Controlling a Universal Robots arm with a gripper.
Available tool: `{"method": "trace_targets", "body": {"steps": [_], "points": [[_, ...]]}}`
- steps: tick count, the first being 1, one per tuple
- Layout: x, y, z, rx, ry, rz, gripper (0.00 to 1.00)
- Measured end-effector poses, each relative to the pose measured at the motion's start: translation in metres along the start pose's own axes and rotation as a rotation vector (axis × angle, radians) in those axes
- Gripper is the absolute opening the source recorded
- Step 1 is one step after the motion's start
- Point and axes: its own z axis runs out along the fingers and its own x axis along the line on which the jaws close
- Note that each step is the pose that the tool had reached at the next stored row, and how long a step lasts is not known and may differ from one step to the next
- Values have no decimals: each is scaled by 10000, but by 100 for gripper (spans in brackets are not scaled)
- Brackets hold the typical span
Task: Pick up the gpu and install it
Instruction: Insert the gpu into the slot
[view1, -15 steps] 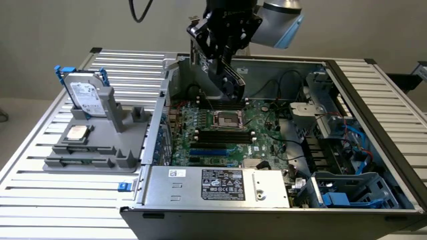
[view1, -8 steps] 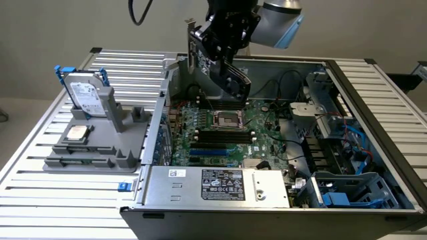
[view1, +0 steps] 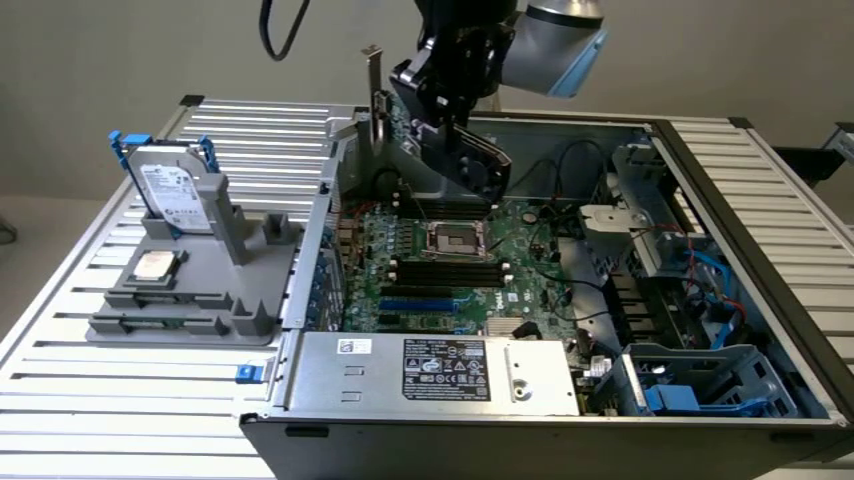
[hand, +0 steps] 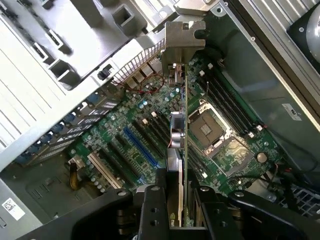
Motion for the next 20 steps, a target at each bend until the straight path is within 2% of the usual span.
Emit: {"method": "trace_targets", "body": {"steps": [20], "points": [[4, -8, 142, -113, 192, -3646, 26]]}}
